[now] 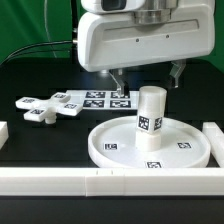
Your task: Assemble round table
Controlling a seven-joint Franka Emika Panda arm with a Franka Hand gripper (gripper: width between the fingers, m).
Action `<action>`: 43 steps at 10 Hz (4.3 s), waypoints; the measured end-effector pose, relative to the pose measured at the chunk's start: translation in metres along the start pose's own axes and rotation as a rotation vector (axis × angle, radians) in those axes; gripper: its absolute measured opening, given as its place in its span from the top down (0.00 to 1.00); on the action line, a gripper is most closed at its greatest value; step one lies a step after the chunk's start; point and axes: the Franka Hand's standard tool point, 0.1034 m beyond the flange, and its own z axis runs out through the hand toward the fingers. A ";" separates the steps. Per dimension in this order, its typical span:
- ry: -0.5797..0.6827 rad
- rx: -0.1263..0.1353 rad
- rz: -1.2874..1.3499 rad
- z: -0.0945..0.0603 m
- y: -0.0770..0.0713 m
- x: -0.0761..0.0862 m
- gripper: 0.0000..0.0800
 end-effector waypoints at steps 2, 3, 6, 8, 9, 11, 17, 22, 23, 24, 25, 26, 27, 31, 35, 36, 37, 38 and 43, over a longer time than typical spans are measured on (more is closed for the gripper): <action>0.006 -0.001 -0.004 0.006 -0.004 0.000 0.19; 0.009 -0.002 -0.008 0.011 -0.006 -0.001 0.19; 0.000 0.001 -0.012 0.018 -0.009 -0.004 0.19; -0.001 0.001 -0.012 0.019 -0.009 -0.004 0.49; -0.002 0.002 -0.012 0.019 -0.009 -0.004 0.49; -0.002 0.002 -0.012 0.019 -0.009 -0.004 0.49; 0.006 0.031 0.544 0.020 -0.009 -0.005 0.49; 0.010 0.050 0.925 0.020 -0.010 -0.003 0.49; 0.009 0.052 0.955 0.020 -0.010 -0.003 0.49; 0.006 0.060 1.040 0.020 -0.011 -0.003 0.49; 0.002 0.068 1.112 0.021 -0.011 -0.003 0.49; 0.004 0.095 1.263 0.021 -0.012 -0.003 0.49; 0.010 0.125 1.403 0.022 -0.011 -0.003 0.49; -0.012 0.191 1.709 0.022 -0.007 -0.003 0.49; -0.012 0.184 1.599 0.023 -0.008 -0.002 0.23; -0.009 0.173 1.503 0.022 -0.009 -0.001 0.20; -0.004 0.173 1.458 0.022 -0.009 -0.001 0.19; 0.003 0.171 1.374 0.023 -0.009 -0.001 0.19; 0.033 0.111 0.829 0.019 -0.011 0.002 0.19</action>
Offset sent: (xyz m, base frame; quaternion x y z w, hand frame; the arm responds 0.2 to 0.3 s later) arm -0.0032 0.0009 -0.0112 -0.0188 0.0118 -0.0105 0.9997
